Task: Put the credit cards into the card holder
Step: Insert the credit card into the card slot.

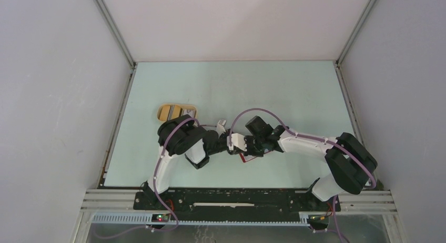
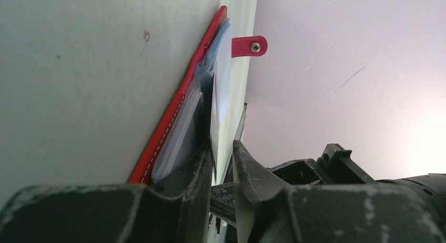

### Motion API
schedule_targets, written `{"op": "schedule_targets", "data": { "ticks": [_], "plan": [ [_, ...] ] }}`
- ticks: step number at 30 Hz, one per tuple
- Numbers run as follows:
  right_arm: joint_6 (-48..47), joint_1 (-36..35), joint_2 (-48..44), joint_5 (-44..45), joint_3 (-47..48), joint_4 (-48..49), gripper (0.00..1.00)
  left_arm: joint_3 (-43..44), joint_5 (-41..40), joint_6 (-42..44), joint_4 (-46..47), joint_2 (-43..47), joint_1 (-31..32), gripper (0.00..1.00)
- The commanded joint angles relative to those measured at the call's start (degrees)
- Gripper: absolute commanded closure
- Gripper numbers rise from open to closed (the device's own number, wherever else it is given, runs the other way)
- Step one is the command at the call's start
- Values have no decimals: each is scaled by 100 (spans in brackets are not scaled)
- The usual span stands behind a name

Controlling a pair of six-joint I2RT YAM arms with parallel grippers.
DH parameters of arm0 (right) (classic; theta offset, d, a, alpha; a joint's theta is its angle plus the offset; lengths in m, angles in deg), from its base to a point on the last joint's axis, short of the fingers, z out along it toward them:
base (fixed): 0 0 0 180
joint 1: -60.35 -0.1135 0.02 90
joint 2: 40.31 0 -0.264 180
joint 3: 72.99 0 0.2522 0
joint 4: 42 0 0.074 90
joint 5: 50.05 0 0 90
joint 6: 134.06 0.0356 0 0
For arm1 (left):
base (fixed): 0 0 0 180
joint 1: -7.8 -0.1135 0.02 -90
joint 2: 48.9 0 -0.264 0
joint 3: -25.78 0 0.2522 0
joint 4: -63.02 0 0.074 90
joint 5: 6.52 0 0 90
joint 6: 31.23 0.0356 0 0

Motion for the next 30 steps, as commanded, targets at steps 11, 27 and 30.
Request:
{"op": "schedule_targets", "data": {
  "ticks": [11,27,30],
  "plan": [
    [23,-30,-19,574,52,320,100,102,57,22,-254,-322,7,74],
    [326,316,117,1258,211,280,100,239,109,173,-535,-352,-73,69],
    [398,419,134,1307,236,287,100,240,109,175,-535,-388,-106,68]
  ]
}}
